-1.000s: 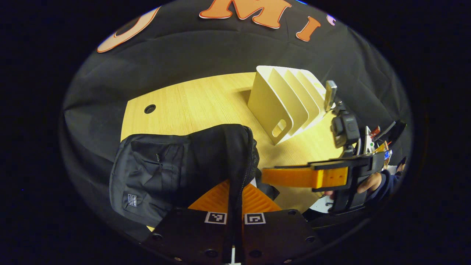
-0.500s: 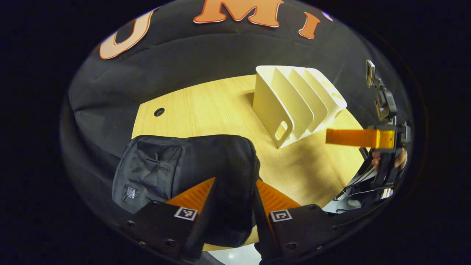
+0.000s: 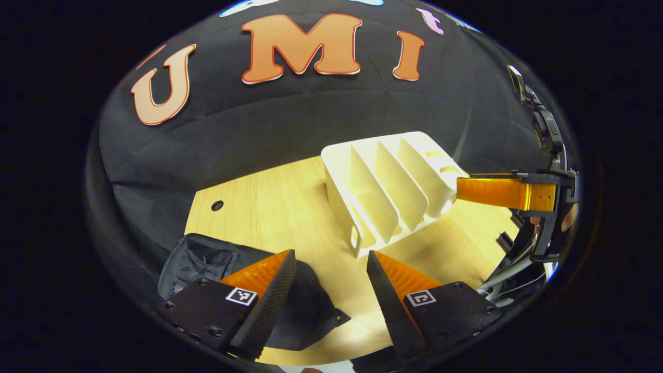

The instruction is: Open the schoolbag, grab two books from the bookshelf and put them into the schoolbag.

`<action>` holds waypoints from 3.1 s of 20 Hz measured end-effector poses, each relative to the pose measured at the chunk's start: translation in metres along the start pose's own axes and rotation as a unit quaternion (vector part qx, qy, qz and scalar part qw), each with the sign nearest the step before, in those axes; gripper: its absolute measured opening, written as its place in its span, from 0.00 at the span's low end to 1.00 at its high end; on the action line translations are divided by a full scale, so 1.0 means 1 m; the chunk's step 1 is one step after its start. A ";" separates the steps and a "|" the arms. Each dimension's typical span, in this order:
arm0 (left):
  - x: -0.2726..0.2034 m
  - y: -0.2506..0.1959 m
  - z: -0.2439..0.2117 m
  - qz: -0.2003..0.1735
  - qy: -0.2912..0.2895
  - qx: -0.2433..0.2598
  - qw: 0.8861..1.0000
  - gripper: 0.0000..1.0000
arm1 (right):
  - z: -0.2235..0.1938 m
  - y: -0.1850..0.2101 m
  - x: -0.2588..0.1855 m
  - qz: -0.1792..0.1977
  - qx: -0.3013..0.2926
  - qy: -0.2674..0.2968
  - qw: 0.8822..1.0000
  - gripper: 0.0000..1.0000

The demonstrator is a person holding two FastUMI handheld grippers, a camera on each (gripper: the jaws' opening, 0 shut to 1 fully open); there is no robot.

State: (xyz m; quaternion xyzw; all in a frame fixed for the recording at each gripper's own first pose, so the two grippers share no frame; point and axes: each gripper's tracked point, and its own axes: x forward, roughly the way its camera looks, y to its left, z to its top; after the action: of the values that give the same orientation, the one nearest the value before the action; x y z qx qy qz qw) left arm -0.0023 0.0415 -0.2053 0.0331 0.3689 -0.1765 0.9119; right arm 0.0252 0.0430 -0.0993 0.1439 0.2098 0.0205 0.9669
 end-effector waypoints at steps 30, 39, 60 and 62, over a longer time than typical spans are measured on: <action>-0.104 -0.073 0.107 0.111 -0.327 -0.059 0.937 0.94 | 0.088 0.006 -0.114 0.015 -0.150 -0.197 0.969 0.97; -0.105 -0.072 0.108 0.113 -0.333 -0.052 0.935 0.94 | 0.089 -0.001 -0.114 0.007 -0.146 -0.206 0.968 0.97; -0.113 -0.038 0.115 0.123 -0.357 -0.050 0.925 0.94 | 0.085 0.004 -0.097 -0.019 -0.147 -0.222 0.964 0.97; -0.110 -0.028 0.119 0.119 -0.352 -0.044 0.927 0.94 | 0.089 0.005 -0.095 -0.032 -0.137 -0.225 0.964 0.97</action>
State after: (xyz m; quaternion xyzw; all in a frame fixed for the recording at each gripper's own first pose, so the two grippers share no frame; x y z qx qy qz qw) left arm -0.0068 0.0254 -0.0417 -0.0276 0.0250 -0.0510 0.9980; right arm -0.0244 0.0141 0.0171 0.0046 -0.0137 -0.0152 0.9998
